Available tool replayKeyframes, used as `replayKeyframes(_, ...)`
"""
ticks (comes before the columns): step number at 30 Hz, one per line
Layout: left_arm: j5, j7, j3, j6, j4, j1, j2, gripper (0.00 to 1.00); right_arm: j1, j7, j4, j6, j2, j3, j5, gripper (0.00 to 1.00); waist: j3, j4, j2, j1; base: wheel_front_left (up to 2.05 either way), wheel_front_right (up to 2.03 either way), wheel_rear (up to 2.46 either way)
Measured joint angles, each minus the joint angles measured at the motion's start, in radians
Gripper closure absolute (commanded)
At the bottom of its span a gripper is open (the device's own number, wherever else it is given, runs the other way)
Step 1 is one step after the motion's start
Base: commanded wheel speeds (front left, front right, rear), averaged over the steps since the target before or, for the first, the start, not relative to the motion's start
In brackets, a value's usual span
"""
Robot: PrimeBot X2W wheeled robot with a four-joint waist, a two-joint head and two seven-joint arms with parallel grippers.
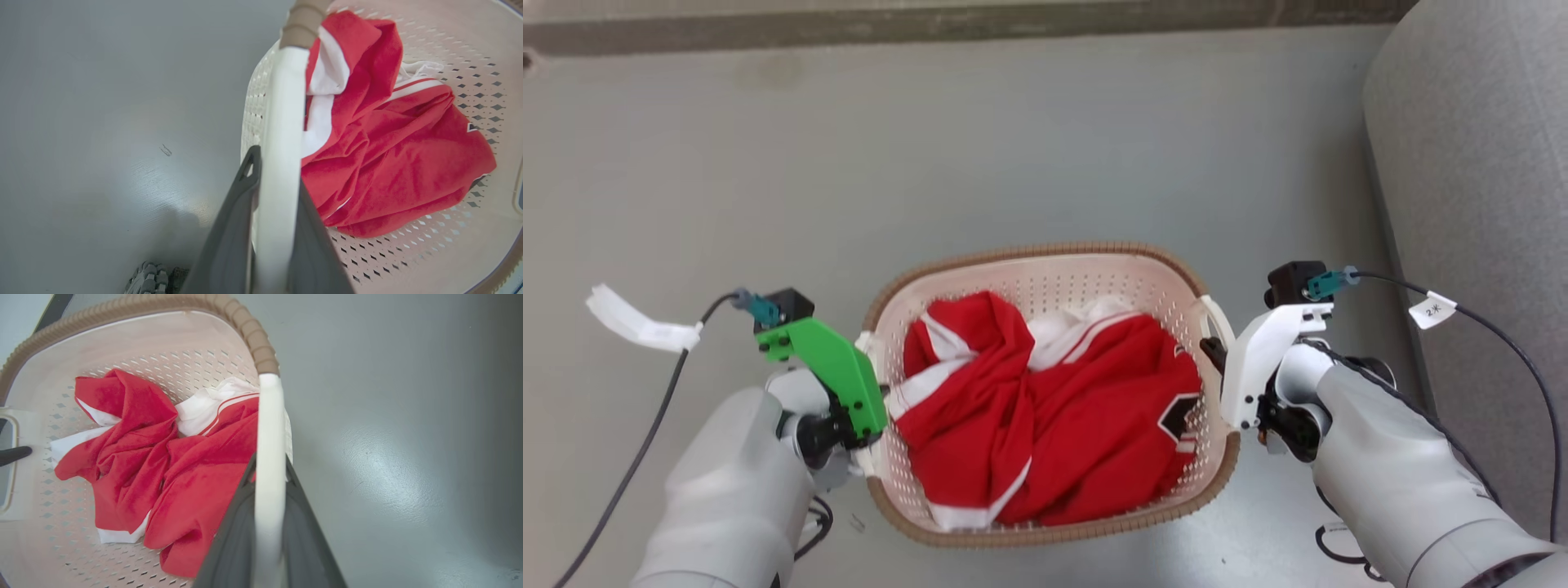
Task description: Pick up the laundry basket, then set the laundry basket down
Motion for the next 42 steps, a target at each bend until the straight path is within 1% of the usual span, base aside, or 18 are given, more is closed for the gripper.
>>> replayKeyframes(14, -0.034, 0.049, -0.018, 0.000, 0.013, 0.052, 0.008, 1.00, 0.046, 0.072, -0.002, 0.000, 0.001, 0.026, 0.080, 1.00, -0.131, -0.005, 0.0000, 0.0000, 0.00, 0.00, 0.00)
replayKeyframes(21, -0.040, 0.071, -0.024, 0.000, 0.031, 0.085, 0.008, 1.00, 0.079, 0.105, -0.001, 0.000, 0.003, 0.044, 0.102, 1.00, -0.185, -0.008, 0.0000, 0.0000, 0.00, 0.00, 0.00)
replayKeyframes(33, -0.049, 0.083, -0.031, 0.000, 0.039, 0.109, 0.009, 1.00, 0.100, 0.114, 0.004, 0.000, 0.005, 0.064, 0.118, 1.00, -0.264, -0.009, 0.0000, 0.0000, 0.00, 0.00, 0.00)
replayKeyframes(42, -0.059, 0.083, -0.031, 0.000, 0.042, 0.122, 0.010, 1.00, 0.109, 0.114, 0.004, 0.000, 0.006, 0.077, 0.128, 1.00, -0.283, -0.009, 0.0000, 0.0000, 0.00, 0.00, 0.00)
